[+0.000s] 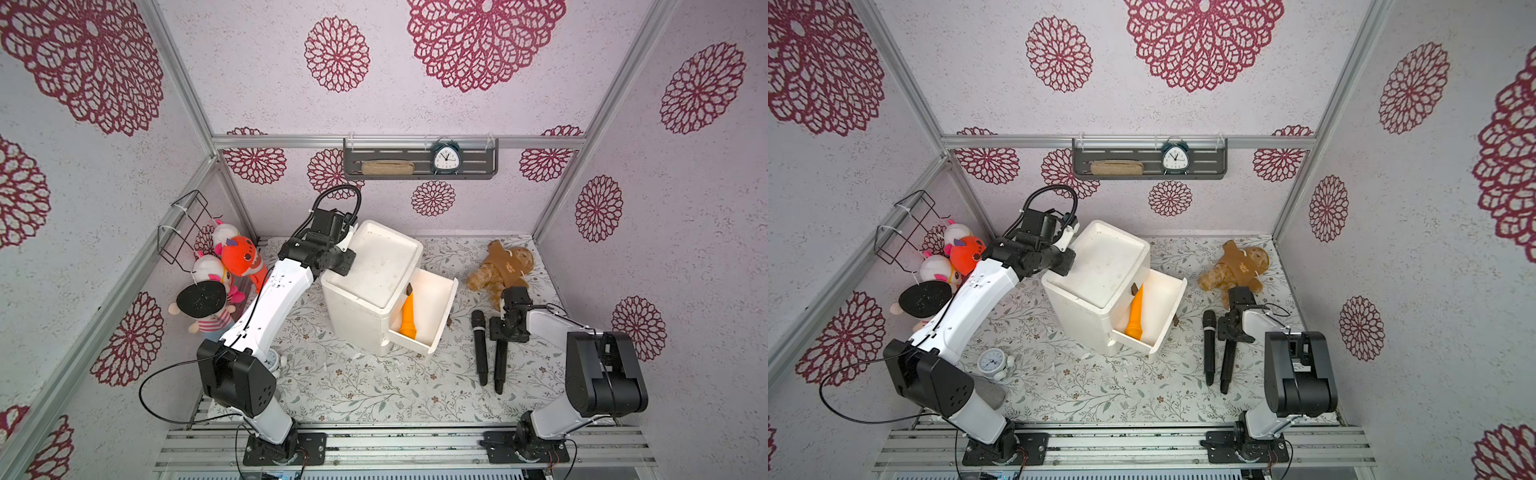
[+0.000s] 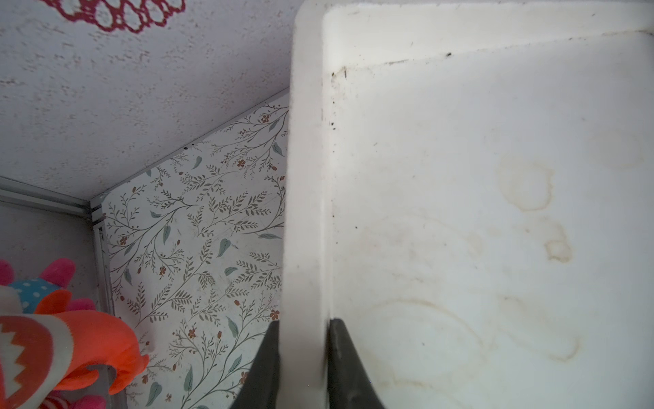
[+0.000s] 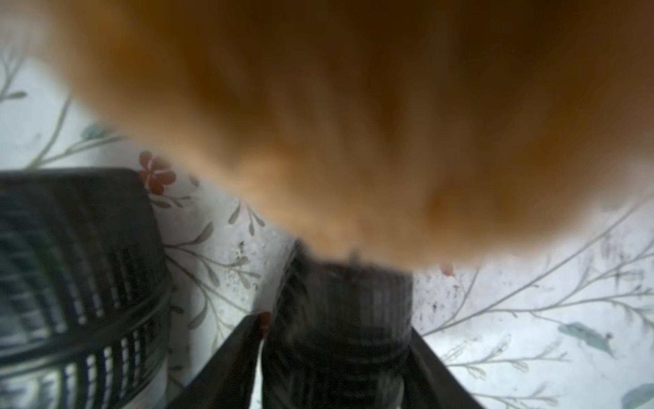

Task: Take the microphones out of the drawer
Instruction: Place the microphone at the center of the board.

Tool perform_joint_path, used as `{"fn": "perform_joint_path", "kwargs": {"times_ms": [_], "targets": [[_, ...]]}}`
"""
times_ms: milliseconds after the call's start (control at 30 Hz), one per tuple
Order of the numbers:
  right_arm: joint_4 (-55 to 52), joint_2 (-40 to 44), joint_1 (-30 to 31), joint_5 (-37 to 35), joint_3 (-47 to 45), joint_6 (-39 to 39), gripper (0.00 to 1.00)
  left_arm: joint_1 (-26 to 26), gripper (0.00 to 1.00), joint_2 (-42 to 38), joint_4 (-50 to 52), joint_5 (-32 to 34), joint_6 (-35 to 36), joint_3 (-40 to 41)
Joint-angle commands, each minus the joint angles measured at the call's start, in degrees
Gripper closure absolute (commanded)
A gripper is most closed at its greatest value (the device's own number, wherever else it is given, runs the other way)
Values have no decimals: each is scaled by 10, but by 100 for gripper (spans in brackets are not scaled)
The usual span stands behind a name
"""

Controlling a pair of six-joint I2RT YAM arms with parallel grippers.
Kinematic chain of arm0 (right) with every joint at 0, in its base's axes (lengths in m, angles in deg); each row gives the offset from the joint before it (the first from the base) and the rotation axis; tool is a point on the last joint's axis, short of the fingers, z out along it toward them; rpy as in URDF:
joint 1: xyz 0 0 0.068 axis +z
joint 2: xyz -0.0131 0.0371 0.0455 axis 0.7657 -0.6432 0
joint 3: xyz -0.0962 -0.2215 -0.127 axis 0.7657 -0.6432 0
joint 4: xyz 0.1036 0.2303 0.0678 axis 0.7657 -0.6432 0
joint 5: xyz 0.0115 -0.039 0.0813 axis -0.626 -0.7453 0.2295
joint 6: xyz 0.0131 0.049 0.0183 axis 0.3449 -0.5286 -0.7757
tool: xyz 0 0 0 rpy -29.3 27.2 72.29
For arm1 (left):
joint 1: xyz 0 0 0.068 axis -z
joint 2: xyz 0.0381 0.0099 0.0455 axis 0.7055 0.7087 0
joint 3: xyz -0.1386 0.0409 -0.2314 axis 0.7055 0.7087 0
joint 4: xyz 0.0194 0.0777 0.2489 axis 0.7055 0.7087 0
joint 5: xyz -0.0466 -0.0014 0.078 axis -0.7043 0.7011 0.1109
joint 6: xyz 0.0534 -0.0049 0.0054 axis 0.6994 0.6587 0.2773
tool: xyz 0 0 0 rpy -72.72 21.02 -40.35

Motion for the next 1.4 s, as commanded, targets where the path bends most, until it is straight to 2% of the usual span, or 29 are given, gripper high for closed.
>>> {"fn": "perform_joint_path", "kwargs": {"times_ms": [0, 500, 800, 900, 1133, 1367], "targets": [[-9, -3, -2, -13, 9, -3, 34, 0, 99, 25, 41, 47, 19, 21], [-36, 31, -2, -35, 26, -6, 29, 1, 99, 26, 40, 47, 19, 21], [-55, 66, -2, -24, 41, -4, 27, 0, 99, 26, 41, 46, 19, 20], [-64, 89, -2, -6, 52, -2, 22, 0, 99, 27, 41, 45, 19, 19], [-78, 145, 0, 58, 82, 11, 2, 1, 99, 29, 42, 44, 18, 16], [-101, 176, 26, 128, 129, 12, 1, 1, 99, 31, 41, 41, 18, 13]]}}
